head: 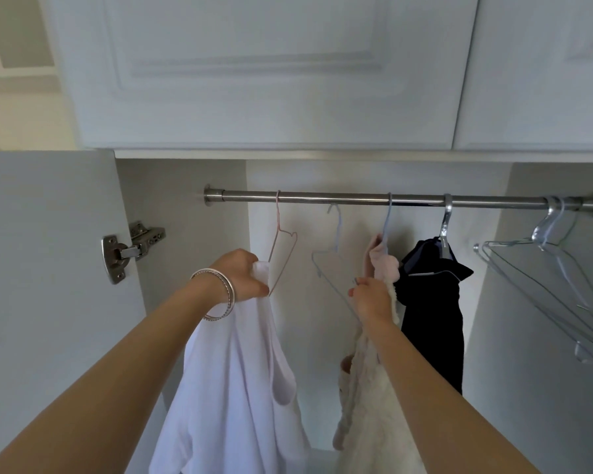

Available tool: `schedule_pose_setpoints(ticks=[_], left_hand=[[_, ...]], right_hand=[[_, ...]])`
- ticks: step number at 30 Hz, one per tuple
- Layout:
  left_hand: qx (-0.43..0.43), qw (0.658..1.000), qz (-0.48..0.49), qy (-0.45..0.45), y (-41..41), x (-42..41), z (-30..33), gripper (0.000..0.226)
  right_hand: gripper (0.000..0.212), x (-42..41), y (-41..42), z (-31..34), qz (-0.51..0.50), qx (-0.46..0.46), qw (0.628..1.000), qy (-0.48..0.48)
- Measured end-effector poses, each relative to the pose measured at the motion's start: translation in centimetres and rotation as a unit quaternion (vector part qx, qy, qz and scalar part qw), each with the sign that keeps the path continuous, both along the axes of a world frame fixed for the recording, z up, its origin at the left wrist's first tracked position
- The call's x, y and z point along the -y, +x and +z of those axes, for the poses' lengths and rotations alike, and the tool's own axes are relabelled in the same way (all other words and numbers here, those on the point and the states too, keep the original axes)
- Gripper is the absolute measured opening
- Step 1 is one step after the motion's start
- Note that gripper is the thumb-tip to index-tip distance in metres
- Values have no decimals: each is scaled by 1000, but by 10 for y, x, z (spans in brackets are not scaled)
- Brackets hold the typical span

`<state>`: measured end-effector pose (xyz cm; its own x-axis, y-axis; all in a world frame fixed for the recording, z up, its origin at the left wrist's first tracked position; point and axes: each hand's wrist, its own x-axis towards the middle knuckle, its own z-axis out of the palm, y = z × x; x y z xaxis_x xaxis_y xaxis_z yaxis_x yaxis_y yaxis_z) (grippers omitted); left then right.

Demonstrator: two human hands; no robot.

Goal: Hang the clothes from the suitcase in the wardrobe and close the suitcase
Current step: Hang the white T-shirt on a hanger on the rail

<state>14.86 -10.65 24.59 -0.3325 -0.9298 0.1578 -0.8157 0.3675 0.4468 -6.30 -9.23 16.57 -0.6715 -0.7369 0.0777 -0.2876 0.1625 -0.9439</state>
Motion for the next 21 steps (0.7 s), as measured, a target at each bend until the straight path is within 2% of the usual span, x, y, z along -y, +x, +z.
schedule_pose_setpoints(ticks=[4, 7, 9, 11, 15, 20, 21], left_hand=[[-26, 999, 20, -23, 2, -9, 1, 37], [-32, 998, 20, -52, 4, -16, 2, 44], [-16, 999, 4, -43, 7, -23, 2, 41], [2, 1000, -9, -30, 9, -30, 2, 35], [-6, 1000, -26, -11, 10, -41, 3, 24], [17, 999, -43, -24, 10, -53, -1, 13], [23, 998, -41, -28, 9, -54, -2, 21]], right_hand=[[36, -28, -11, -10, -49, -37, 998, 4], [32, -45, -18, -13, -44, -71, 996, -11], [25, -54, -21, -12, -19, -37, 998, -46], [28, -64, -23, -8, 14, -6, 999, -51], [39, -81, -20, -3, 16, -32, 999, -4], [33, -109, -17, -7, -16, -89, 996, -12], [29, -113, -18, -8, -10, -104, 994, -14]])
